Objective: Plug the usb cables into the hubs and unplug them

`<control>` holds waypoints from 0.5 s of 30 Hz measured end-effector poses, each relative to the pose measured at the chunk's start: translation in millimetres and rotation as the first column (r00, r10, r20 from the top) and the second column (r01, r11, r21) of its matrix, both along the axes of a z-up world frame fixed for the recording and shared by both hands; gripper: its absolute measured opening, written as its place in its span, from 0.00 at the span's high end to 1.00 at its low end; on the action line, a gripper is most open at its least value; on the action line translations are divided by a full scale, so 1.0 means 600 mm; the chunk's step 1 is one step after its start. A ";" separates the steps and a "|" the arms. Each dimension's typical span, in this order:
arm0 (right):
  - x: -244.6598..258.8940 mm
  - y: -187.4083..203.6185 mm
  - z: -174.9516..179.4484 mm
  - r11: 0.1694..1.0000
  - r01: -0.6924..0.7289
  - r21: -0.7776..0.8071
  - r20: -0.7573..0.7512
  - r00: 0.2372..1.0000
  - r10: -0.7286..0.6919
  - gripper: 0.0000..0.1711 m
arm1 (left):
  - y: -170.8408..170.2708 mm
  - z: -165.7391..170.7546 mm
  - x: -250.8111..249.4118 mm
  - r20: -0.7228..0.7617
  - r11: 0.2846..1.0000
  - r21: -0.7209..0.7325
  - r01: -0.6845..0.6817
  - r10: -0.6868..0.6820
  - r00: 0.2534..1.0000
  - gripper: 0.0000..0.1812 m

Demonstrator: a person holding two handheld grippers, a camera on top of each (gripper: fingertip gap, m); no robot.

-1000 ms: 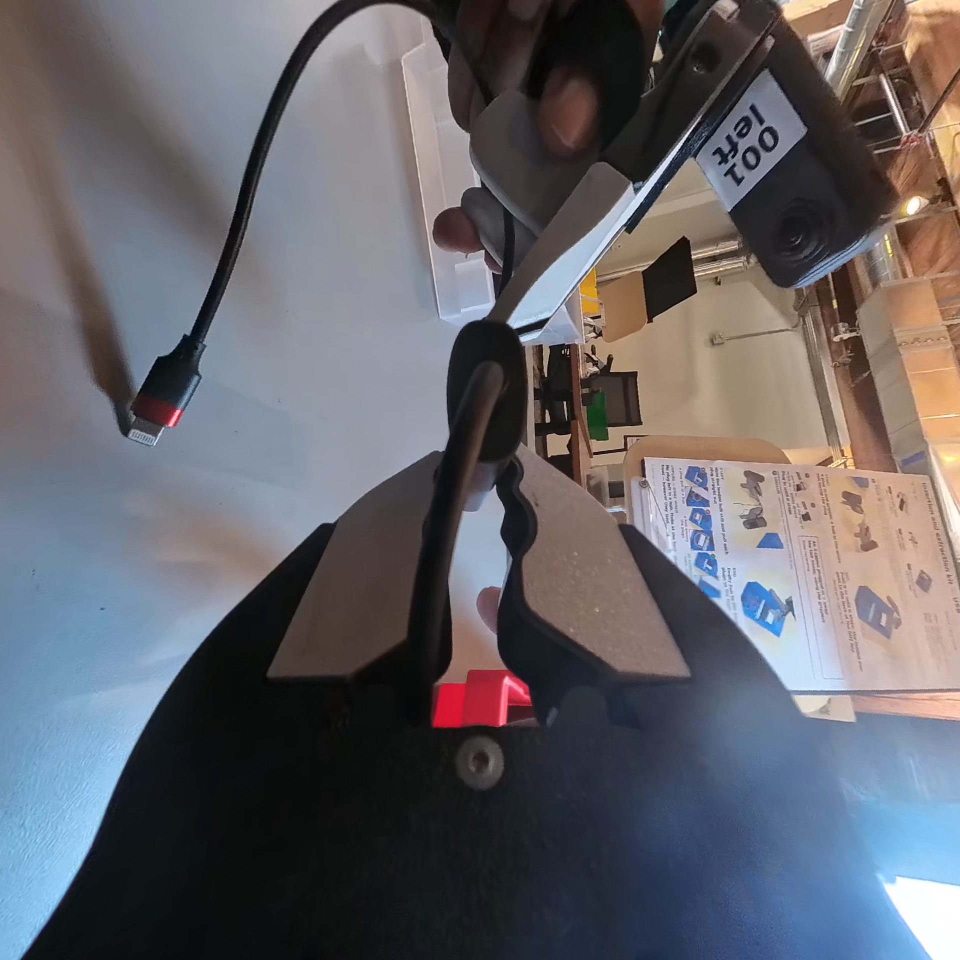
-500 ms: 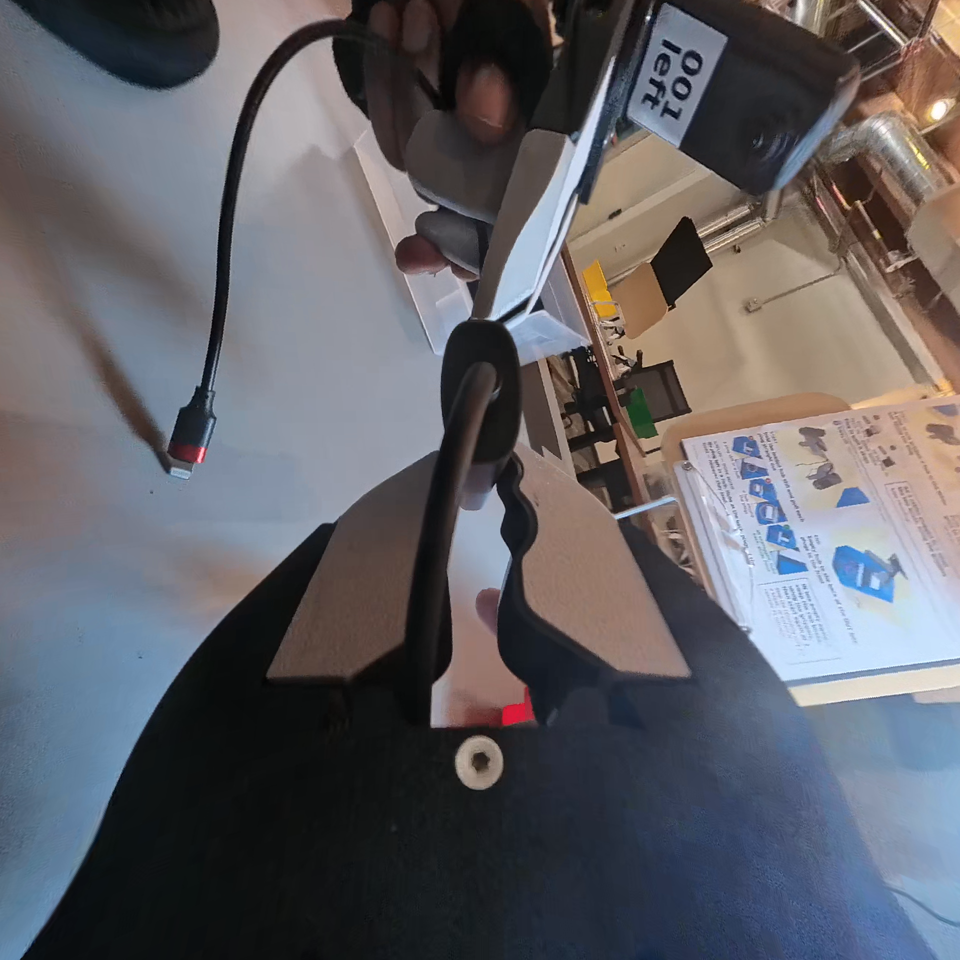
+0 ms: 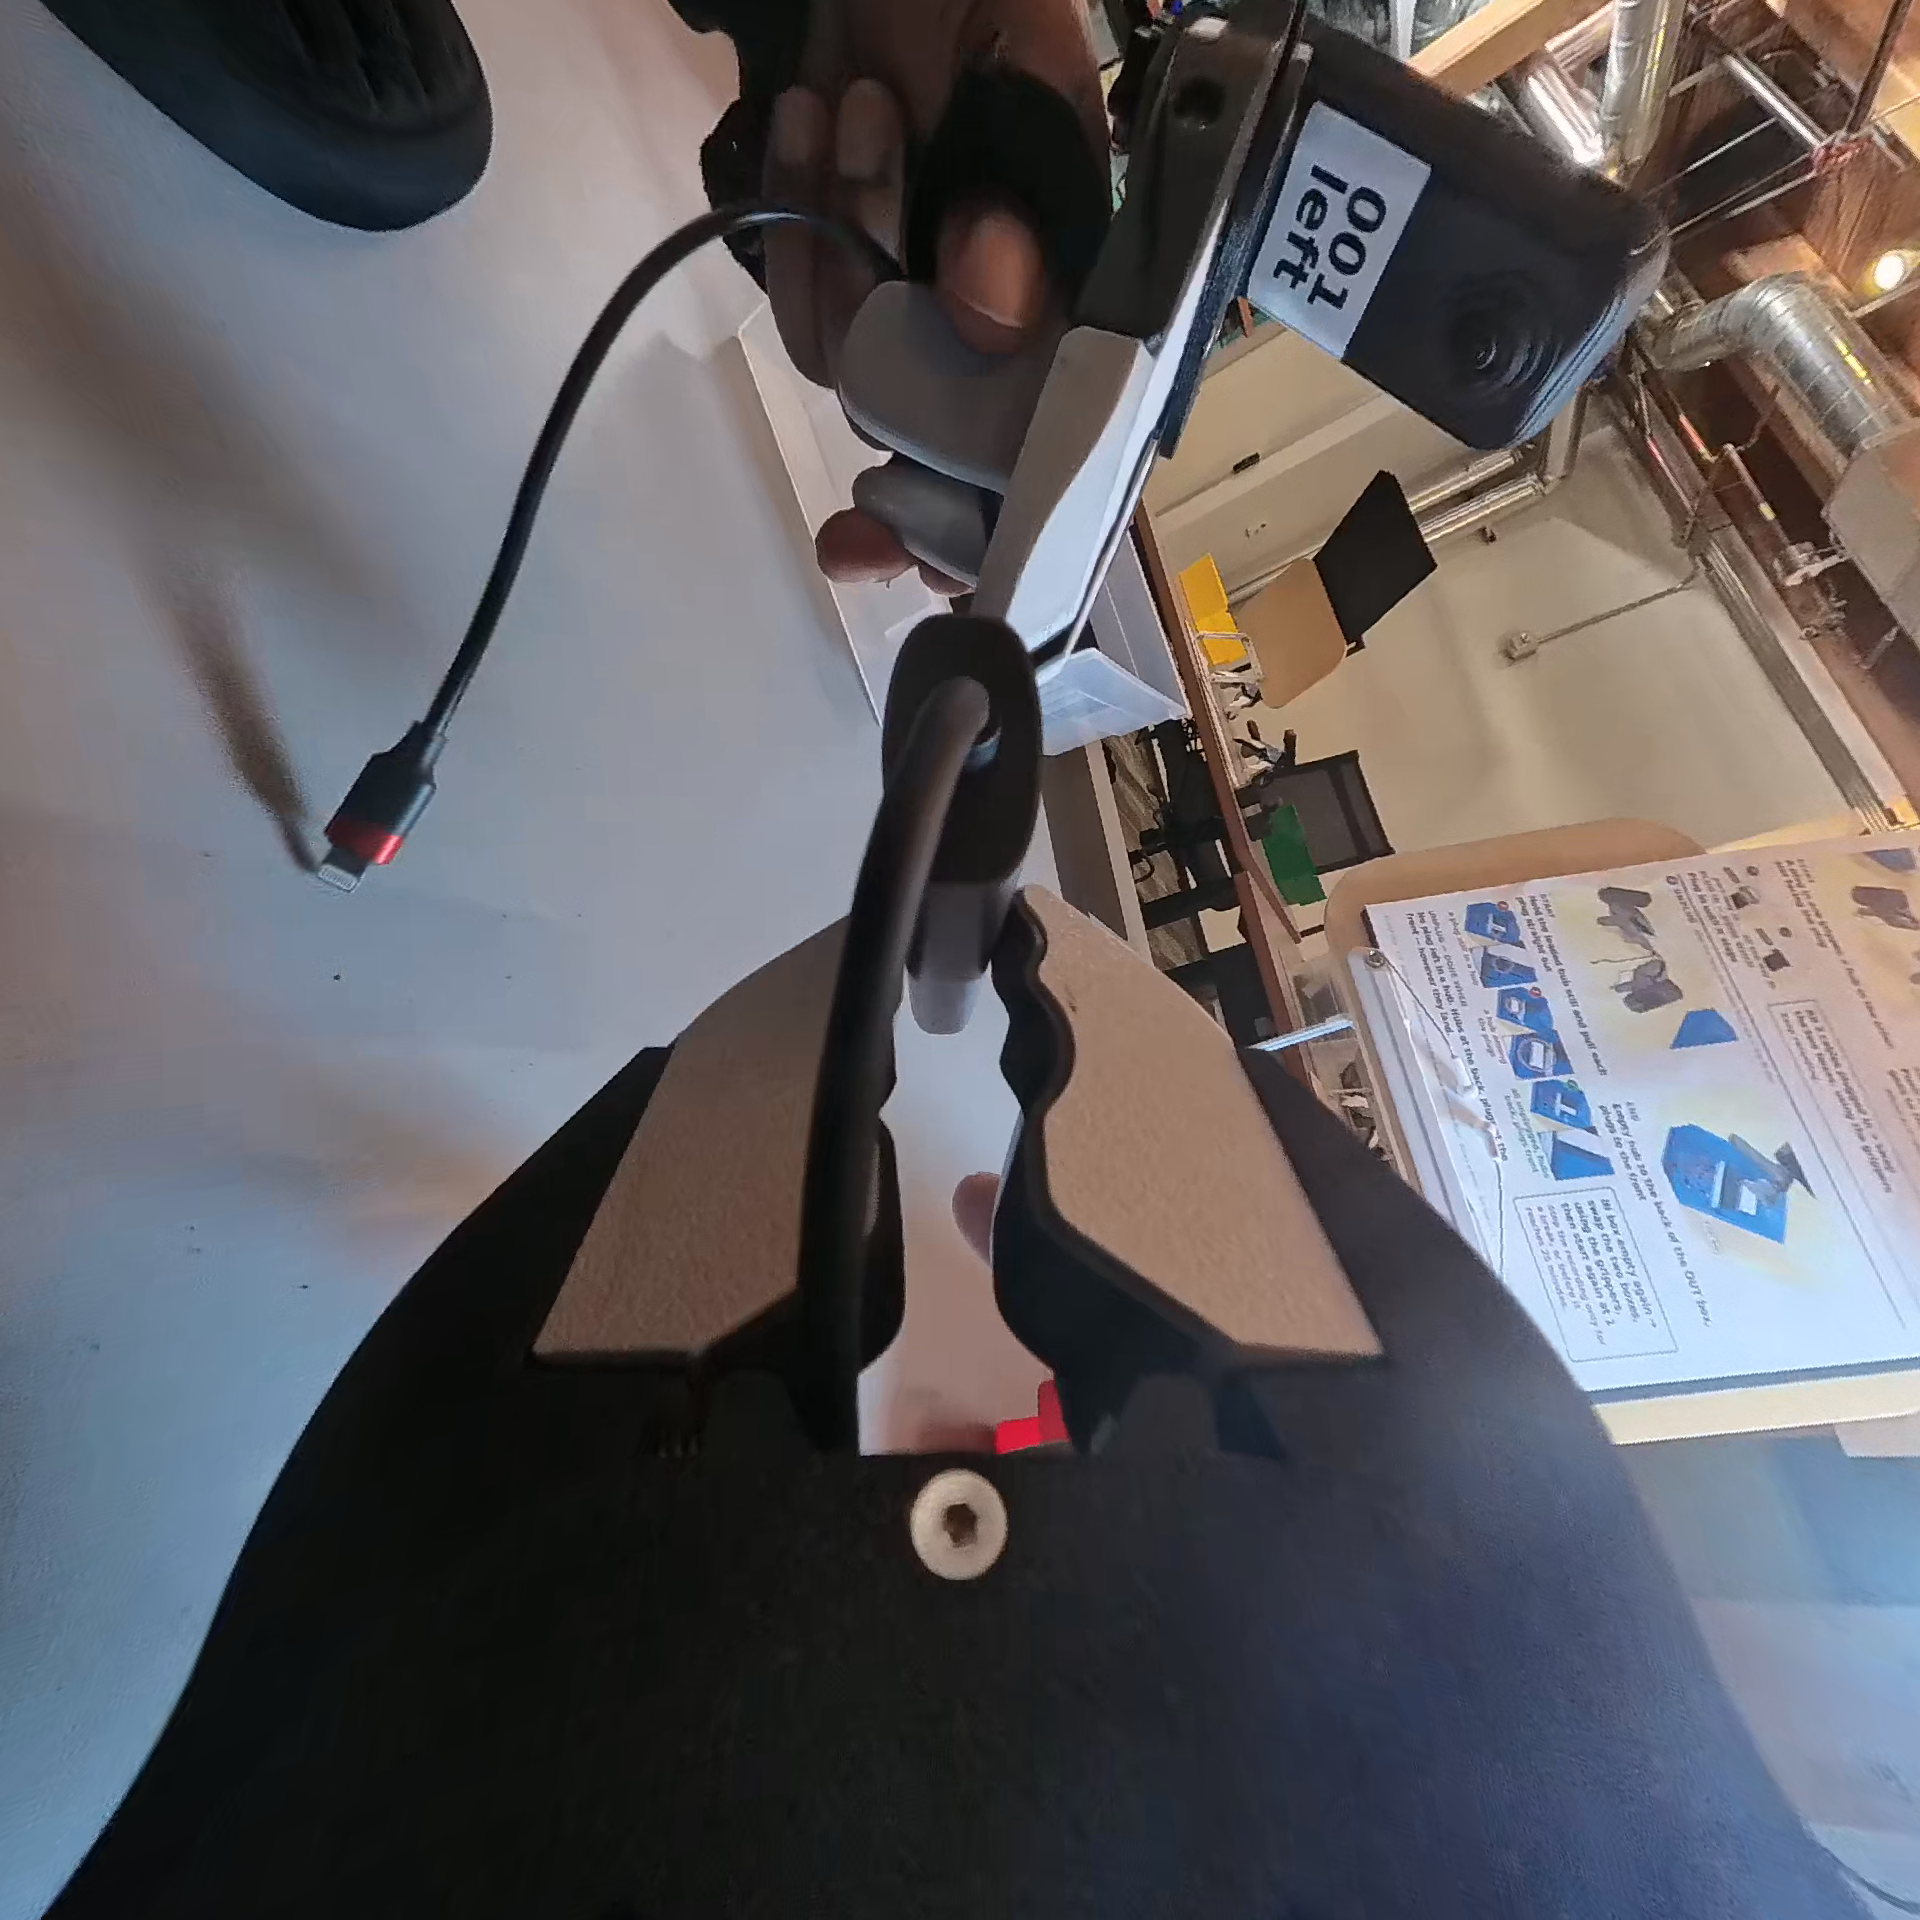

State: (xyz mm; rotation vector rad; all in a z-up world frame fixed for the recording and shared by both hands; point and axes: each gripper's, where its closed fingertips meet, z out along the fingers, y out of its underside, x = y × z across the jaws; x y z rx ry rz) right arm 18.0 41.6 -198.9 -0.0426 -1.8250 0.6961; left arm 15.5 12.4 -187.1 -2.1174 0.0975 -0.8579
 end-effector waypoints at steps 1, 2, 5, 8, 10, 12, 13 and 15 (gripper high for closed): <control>0.000 0.000 -0.001 1.000 0.000 0.002 0.000 1.000 0.000 0.90 | 0.000 0.000 0.001 -0.009 1.000 0.003 0.004 -0.004 1.000 0.97; 0.000 0.000 -0.001 1.000 -0.001 -0.001 0.002 1.000 0.001 0.90 | 0.000 0.002 0.003 -0.008 1.000 0.010 0.005 -0.005 1.000 0.97; -0.002 0.004 -0.002 1.000 0.011 -0.006 0.008 1.000 -0.011 0.91 | 0.007 0.004 0.002 -0.025 0.999 0.032 -0.020 0.020 0.999 0.96; -0.009 0.005 -0.001 0.997 0.018 -0.071 0.034 0.999 -0.016 0.90 | 0.009 0.007 -0.003 -0.043 0.998 0.051 -0.036 0.038 0.998 0.96; -0.012 0.006 0.005 0.993 0.014 -0.118 0.042 0.999 -0.009 0.90 | 0.011 0.014 -0.007 -0.062 0.995 0.080 -0.057 0.062 0.996 0.95; -0.011 0.005 0.012 0.993 0.007 -0.116 0.016 1.000 -0.005 0.90 | 0.012 0.020 -0.007 -0.103 0.992 0.101 -0.075 0.085 0.991 0.90; -0.011 0.005 0.014 0.996 0.011 -0.093 -0.009 1.000 -0.012 0.90 | 0.012 0.021 -0.007 -0.137 0.991 0.108 -0.076 0.091 0.986 0.90; -0.010 0.005 0.018 0.998 0.021 -0.056 -0.055 0.998 -0.024 0.90 | 0.009 0.022 -0.003 -0.199 0.991 0.117 -0.070 0.092 0.976 0.90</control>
